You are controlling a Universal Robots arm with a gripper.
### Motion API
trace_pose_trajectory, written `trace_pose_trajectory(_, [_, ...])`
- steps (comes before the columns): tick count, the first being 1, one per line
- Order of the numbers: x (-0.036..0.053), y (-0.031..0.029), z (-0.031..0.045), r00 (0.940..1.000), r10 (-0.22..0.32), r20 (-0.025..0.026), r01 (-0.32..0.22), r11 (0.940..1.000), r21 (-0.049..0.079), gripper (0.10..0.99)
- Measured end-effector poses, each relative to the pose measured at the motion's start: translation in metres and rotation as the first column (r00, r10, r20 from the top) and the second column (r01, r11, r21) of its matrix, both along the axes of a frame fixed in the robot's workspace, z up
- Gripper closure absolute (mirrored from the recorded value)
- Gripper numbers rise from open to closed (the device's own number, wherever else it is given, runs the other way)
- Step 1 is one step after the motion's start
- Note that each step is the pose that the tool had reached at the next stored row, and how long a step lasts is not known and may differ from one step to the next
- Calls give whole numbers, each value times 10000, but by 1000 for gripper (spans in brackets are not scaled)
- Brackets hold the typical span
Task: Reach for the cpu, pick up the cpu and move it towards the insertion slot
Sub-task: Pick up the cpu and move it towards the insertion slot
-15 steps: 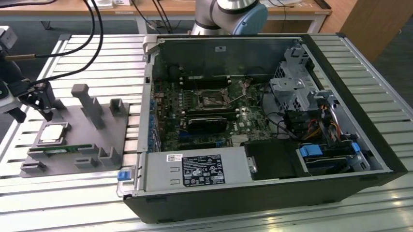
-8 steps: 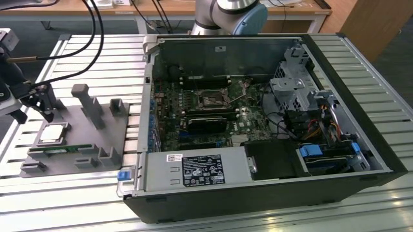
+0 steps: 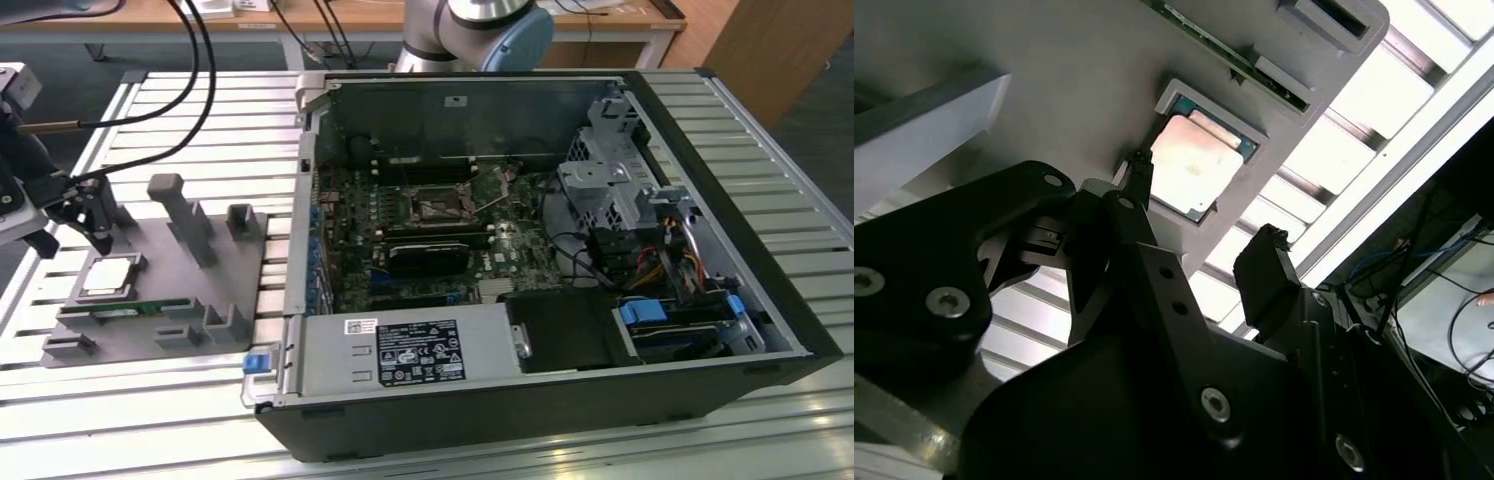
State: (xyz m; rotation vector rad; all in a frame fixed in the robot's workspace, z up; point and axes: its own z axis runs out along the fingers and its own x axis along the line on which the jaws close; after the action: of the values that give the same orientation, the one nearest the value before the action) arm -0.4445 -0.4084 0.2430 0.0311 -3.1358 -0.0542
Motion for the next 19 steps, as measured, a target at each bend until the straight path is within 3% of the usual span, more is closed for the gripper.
trace_pose_trajectory(10, [0,-2,-52,10000,0,1,0,10000,1,482])
trace_pose_trajectory(12, [-1,-2,-62,10000,0,0,0,10000,0,467])
trace_pose_trajectory(13, [0,-3,-71,10000,0,1,0,10000,1,408])
trace_pose_trajectory(19, [-1,-18,-134,10000,1,-1,-1,10000,-1,408])
